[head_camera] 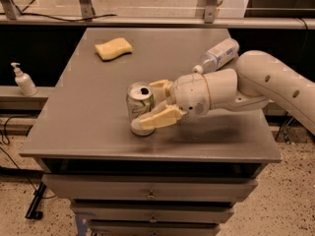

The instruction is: Move 7up can near sponge

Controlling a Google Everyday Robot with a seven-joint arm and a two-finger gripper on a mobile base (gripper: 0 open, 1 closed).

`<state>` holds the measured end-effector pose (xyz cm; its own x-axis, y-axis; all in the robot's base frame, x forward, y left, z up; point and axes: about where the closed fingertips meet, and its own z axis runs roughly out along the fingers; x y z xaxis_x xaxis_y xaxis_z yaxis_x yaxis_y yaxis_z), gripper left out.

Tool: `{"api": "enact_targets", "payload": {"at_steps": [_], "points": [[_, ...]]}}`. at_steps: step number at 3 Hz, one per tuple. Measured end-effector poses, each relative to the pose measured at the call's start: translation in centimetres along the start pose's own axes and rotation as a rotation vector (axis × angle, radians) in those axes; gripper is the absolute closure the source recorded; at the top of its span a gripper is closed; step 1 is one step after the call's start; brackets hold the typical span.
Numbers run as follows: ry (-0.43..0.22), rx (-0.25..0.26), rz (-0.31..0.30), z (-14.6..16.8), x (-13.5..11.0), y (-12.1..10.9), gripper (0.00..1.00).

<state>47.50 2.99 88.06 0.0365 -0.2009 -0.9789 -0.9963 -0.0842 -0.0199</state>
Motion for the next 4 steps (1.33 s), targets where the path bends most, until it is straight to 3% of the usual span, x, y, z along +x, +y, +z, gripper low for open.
{"api": "enact_targets", "payload": {"at_steps": [1,2,3,4], "points": [[-0.014,0.007,0.006,0.5,-0.1,-0.1,0.64],[-0.018,0.074,0.009,-1.6,-1.4,-2.2,0.88],[-0.017,0.247,0.019,-6.9,-4.7,-5.9,1.00],[-0.020,0.257,0.018,-7.3,-5.1,-6.2,1.00]]}}
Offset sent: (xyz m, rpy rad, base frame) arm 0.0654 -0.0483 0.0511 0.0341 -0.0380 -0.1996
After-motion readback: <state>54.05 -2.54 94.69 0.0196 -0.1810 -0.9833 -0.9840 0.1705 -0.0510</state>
